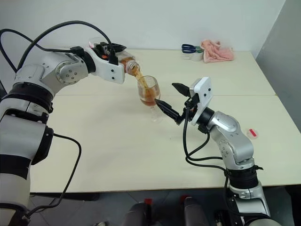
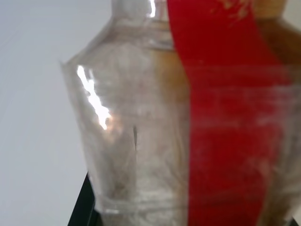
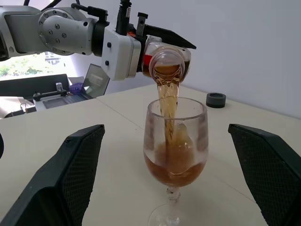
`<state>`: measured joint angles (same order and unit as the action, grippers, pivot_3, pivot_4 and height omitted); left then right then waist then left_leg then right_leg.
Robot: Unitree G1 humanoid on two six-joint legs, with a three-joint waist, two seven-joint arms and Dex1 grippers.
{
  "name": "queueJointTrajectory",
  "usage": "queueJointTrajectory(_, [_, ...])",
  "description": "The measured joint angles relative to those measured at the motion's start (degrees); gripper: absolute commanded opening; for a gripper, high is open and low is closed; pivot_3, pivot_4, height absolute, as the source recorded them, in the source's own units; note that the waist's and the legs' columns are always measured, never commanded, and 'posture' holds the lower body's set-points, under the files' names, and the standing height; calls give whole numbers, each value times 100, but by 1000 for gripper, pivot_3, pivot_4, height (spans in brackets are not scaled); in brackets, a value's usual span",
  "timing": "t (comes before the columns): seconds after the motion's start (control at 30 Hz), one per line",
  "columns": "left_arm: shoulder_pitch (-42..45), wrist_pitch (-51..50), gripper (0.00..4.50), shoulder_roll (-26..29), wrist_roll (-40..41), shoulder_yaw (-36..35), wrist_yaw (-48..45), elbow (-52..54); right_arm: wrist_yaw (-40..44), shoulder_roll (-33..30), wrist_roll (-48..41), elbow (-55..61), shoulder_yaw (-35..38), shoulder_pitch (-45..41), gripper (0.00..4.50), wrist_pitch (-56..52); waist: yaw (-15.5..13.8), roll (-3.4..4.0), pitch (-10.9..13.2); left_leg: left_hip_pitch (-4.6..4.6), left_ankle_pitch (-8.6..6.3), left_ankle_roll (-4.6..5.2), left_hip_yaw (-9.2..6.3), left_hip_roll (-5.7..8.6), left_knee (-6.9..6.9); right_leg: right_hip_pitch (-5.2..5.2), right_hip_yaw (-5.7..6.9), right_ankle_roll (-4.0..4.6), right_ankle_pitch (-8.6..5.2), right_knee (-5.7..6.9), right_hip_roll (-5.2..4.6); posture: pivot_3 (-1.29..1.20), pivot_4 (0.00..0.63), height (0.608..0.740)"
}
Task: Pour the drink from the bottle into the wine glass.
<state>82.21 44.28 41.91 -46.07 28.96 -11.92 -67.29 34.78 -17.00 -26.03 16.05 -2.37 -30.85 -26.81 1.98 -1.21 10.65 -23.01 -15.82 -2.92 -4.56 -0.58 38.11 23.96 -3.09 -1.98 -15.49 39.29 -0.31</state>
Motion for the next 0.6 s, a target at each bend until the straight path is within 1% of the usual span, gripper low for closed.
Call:
queueJointTrajectory(0.3, [26, -16, 1656, -74, 131, -19, -126, -7, -1, 2, 3, 0, -1, 0, 4500, 0, 2, 0, 0, 1, 2, 0, 1, 1, 9, 5, -2, 0, 0, 23, 0, 0, 150, 740])
queueJointTrajectory(0.6, [-258, -329, 1656, -340, 1158, -617, -944, 44, -3, 2, 10, 0, -1, 1, 4500, 0, 31, 0, 0, 5, 4, 1, 3, 1, 17, 8, -8, 0, 0, 44, 1, 0, 150, 740])
